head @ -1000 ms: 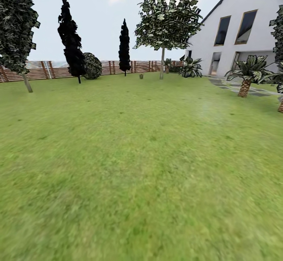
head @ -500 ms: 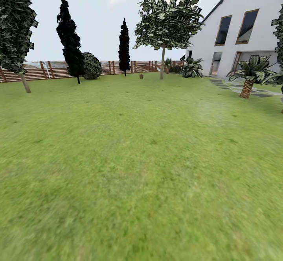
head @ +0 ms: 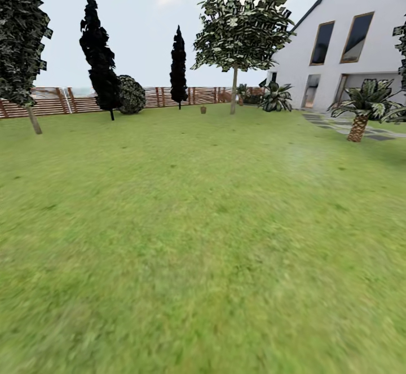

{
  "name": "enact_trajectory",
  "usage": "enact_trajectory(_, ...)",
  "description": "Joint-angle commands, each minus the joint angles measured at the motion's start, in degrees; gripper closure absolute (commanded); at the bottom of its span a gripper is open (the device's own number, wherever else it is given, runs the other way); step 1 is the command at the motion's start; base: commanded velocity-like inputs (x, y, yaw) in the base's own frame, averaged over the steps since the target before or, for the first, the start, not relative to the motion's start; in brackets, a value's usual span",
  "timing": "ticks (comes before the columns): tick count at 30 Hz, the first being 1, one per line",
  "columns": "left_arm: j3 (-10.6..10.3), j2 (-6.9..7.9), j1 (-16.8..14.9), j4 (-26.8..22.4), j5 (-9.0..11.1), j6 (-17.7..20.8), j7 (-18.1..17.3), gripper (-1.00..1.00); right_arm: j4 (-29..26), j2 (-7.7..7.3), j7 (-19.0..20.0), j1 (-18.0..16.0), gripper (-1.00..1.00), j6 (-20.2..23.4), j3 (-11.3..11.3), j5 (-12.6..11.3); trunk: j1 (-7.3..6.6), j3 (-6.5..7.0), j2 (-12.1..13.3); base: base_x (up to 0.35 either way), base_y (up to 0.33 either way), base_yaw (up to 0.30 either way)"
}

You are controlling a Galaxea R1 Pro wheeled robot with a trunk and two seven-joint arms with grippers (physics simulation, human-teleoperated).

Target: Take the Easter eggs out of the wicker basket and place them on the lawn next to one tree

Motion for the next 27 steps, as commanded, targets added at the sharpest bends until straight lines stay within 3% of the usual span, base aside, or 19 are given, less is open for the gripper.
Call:
enact_trajectory(1, 0.07, -0.03, -0.01, -0.04, -0.08, -0.13, 0.04, -1.00, 0.01, 0.00, -0.13, -0.02, -1.00, -0.18, 0.00, 0.01, 0.06, -0.09, -0.08, 0.342, 0.000, 0.105)
enact_trajectory(9, 0.07, -0.06, -0.01, -0.04, -0.11, -0.10, 0.04, -1.00, -0.02, 0.09, -0.15, -0.02, -1.00, -0.17, -0.02, -0.12, 0.06, -0.09, -0.08, 0.342, 0.000, 0.191)
enact_trajectory(27, 0.07, -0.07, -0.01, -0.04, -0.17, -0.08, 0.04, -1.00, -0.02, 0.00, -0.13, -0.04, -1.00, -0.13, 0.04, -0.07, 0.06, -0.09, -0.08, 0.342, 0.000, 0.006)
